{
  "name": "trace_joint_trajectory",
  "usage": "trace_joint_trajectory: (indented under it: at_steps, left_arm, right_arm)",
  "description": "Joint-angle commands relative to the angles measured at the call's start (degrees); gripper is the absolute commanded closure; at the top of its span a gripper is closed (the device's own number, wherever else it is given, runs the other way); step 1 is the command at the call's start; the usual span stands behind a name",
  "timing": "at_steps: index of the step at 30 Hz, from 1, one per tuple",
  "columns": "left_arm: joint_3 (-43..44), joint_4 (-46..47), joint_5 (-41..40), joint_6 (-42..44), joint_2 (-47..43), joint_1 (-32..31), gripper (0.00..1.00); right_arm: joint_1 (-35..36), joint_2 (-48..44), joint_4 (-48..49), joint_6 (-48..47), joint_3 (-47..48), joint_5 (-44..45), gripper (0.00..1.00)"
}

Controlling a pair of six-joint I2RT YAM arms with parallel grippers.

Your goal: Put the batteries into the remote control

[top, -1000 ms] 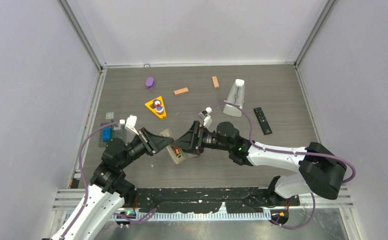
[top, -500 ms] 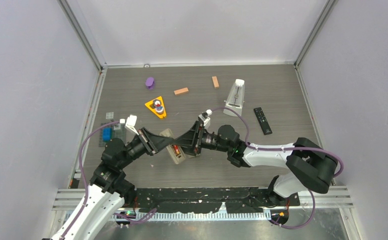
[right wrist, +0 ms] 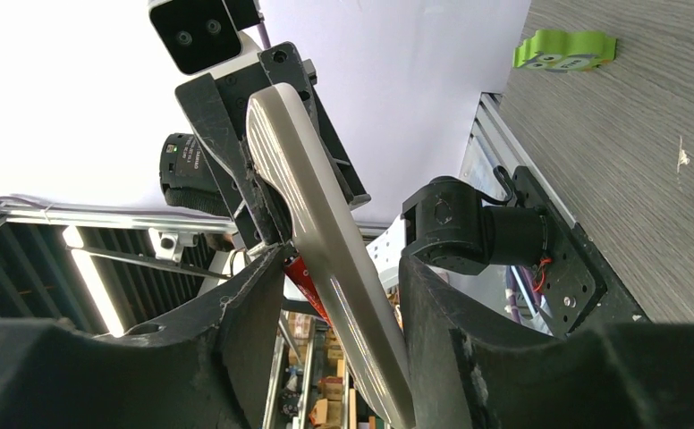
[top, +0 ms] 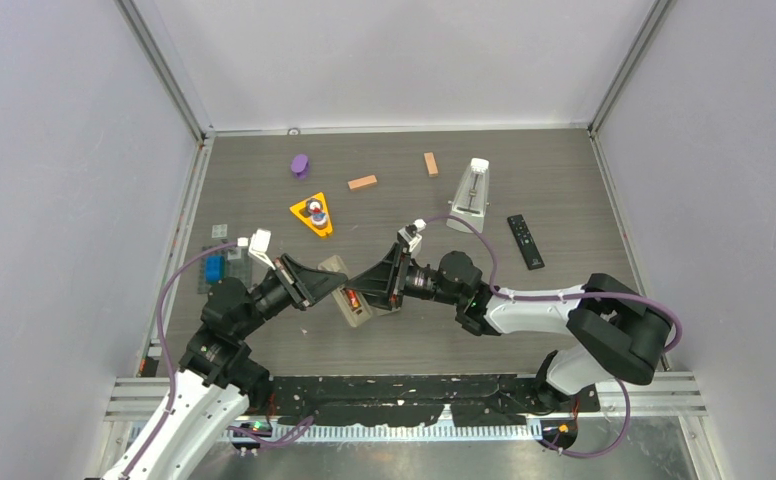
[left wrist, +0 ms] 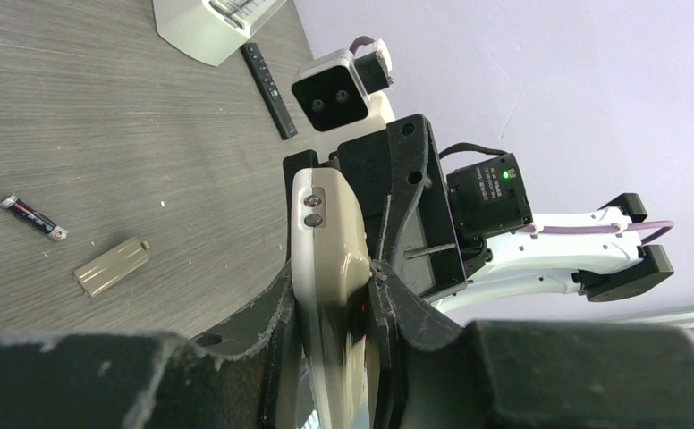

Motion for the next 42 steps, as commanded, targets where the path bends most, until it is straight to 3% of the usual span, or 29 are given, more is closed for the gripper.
trace_joint_trajectory:
  at_steps: [1, 4, 25, 27, 29, 31, 33, 37, 42]
  left_arm:
    - [0.4, 2.4, -1.7, -0.1, -0.9, 0.0, 1.0]
    - [0.2, 2.7, -2.0, -0.6, -1.0, 0.0, 1.0]
    - [1.3, 1.4, -1.4, -0.5, 0.3, 0.0, 1.0]
    - [1.3, 1.5, -1.2, 0.2, 0.2, 0.0, 1.0]
    - [1.2, 1.7, -0.6, 1.4, 0.1, 0.0, 1.0]
    - [1.5, 1.5, 0.2, 2.9, 0.0, 0.0, 1.0]
    - [1.7, 1.7, 1.4, 5.4, 0.1, 0.0, 1.0]
    - [2.3, 1.8, 3.6, 9.4, 0.6, 0.0, 1.0]
    - [3.0, 5.2, 8.7, 12.1, 2.1, 0.0, 1.0]
  right_arm:
    - [0.1, 0.0, 3.6, -0.1, 1.1, -1.4, 0.61]
    - [0.1, 0.0, 2.4, -1.0, 1.7, -2.3, 0.69]
    - [0.2, -1.4, -7.4, -11.5, 5.2, -6.4, 0.79]
    - [0.2, -2.6, -9.6, -12.8, 6.0, -5.6, 0.7]
    - [0.1, -4.1, -13.0, -15.1, 6.9, -4.7, 0.51]
    - [0.0, -6.1, -16.7, -17.7, 7.8, -3.6, 0.38]
    - [-0.2, -8.3, -20.7, -21.0, 8.5, -2.4, 0.3]
    - [-0.4, -13.4, -28.2, -31.0, 9.7, -0.8, 0.2]
    - [0.0, -16.9, -46.6, -47.0, 15.3, 0.4, 0.18]
